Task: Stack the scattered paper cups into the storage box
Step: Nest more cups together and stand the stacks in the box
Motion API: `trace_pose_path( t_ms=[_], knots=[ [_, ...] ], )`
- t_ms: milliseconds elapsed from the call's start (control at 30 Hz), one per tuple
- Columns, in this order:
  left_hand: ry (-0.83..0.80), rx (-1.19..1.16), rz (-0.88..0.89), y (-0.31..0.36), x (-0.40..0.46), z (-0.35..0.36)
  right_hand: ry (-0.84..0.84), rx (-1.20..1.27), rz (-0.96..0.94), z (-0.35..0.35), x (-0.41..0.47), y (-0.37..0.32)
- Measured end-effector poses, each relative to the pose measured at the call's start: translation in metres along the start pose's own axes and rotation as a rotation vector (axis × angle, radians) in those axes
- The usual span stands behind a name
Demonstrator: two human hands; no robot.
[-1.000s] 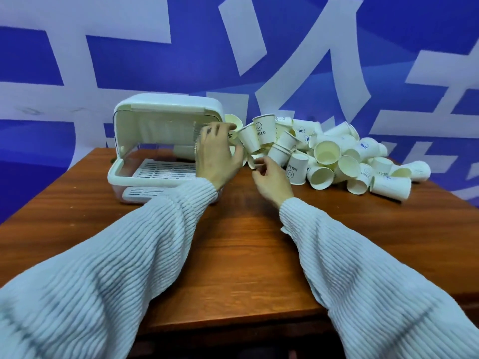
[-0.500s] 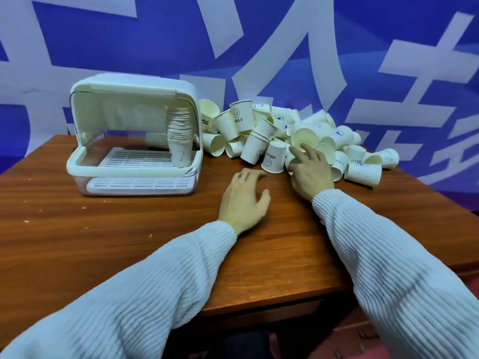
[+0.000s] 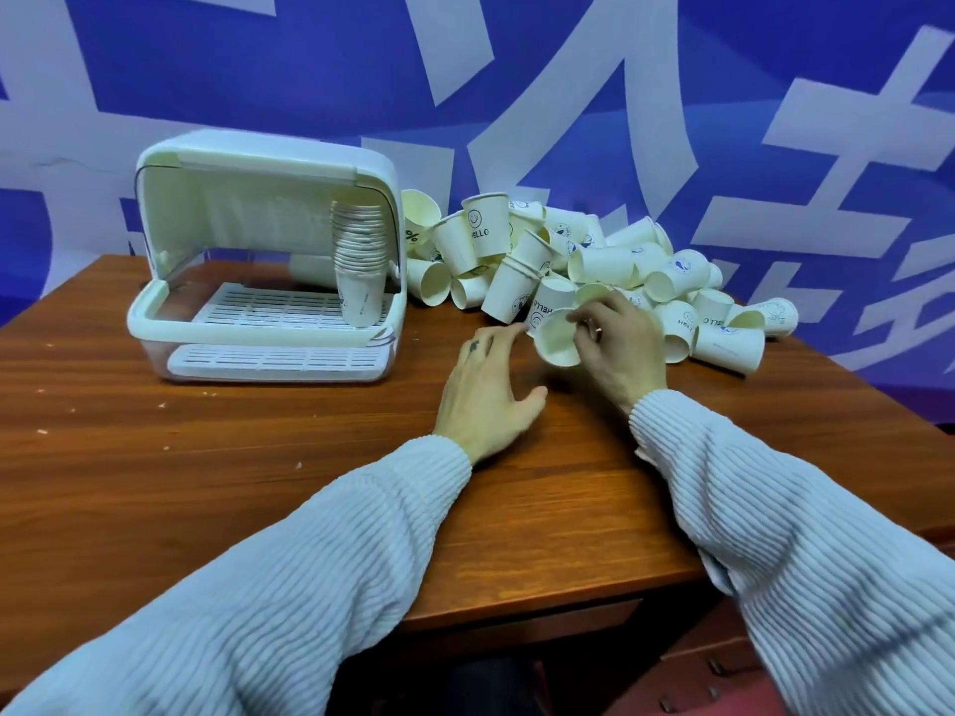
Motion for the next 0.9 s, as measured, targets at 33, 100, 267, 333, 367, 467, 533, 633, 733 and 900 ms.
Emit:
trace_pose_path(
  t_ms=[33, 100, 267, 333, 367, 467, 533, 633, 733, 900],
  knots=[
    [-0.032, 0.016, 0.009, 0.001, 0.000, 0.003, -0.001, 0.194, 0.091, -0.001, -0.004, -0.007],
    [-0.074, 0.018, 0.028, 0.004, 0.000, 0.008, -0.105, 0.484, 0.223, 0.009, -0.011, -0.024],
    [0.050, -0.084, -0.086, -0.009, -0.002, -0.008, -0.031, 0.402, 0.348, 0.003, -0.004, -0.014],
    [0.052, -0.096, -0.110, -0.012, -0.004, -0.011, -0.073, 0.068, 0.433, -0.001, -0.001, 0.012],
    [0.040, -0.095, -0.105, -0.011, -0.004, -0.011, -0.152, -0.065, 0.480, 0.001, -0.001, 0.027],
    [0.001, -0.081, -0.089, -0.006, -0.005, -0.008, -0.395, -0.255, 0.544, 0.006, -0.012, 0.059],
    [-0.011, -0.076, -0.078, -0.004, -0.006, -0.007, -0.480, -0.308, 0.518, 0.006, -0.021, 0.069],
    [-0.022, -0.080, -0.079, -0.003, -0.006, -0.007, -0.367, -0.290, 0.433, -0.009, -0.028, 0.070],
    [-0.023, -0.084, -0.066, -0.001, -0.007, -0.007, -0.247, -0.164, 0.401, -0.023, -0.028, 0.062],
    [0.119, -0.160, -0.013, 0.009, -0.008, -0.034, -0.051, 0.117, 0.390, -0.045, -0.010, 0.019]
  ],
)
Point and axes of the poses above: each hand's wrist, its own x-axis towards the middle knuckle, its own z-axis out of the palm, y = z × x, the point moved 8 cm from there along x, towards the middle knuckle, and after that the axes turned 5 degrees about -z, right-handed, at the moved point
